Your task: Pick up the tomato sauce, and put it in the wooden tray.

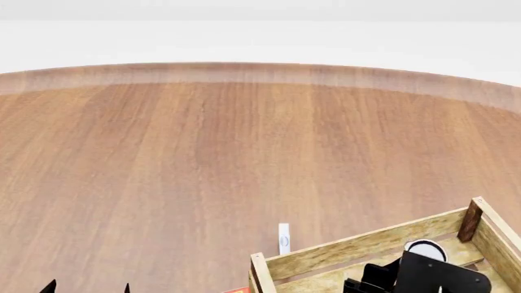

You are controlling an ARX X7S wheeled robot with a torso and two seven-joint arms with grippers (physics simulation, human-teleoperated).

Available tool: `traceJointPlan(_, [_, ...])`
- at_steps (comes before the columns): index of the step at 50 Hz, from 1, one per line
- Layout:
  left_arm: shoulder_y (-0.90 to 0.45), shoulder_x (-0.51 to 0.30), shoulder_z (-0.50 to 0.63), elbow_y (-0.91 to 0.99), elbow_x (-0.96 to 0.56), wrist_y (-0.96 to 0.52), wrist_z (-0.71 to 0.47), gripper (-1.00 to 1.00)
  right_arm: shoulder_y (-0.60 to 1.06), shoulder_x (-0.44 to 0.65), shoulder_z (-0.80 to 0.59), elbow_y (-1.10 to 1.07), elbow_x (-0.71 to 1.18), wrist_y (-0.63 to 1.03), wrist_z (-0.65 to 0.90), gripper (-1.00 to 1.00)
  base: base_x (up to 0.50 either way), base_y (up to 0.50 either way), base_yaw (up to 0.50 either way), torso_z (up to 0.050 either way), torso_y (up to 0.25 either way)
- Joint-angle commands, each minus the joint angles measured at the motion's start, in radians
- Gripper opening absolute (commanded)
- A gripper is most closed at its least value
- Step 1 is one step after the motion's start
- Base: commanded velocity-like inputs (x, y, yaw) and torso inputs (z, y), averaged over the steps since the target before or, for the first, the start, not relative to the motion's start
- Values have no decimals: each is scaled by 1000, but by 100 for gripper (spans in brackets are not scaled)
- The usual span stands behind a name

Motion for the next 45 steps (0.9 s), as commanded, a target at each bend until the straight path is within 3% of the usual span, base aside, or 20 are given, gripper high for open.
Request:
traceJointPlan(1, [11, 5, -11, -7, -19, 68, 26, 100, 37, -7, -5, 63, -38, 10, -19, -100, 0, 0, 0, 0, 0])
traceJointPlan(45, [13, -4, 0, 7, -27, 62, 13, 100, 63, -5, -30, 145, -21, 84, -32, -100, 0, 0, 0, 0, 0])
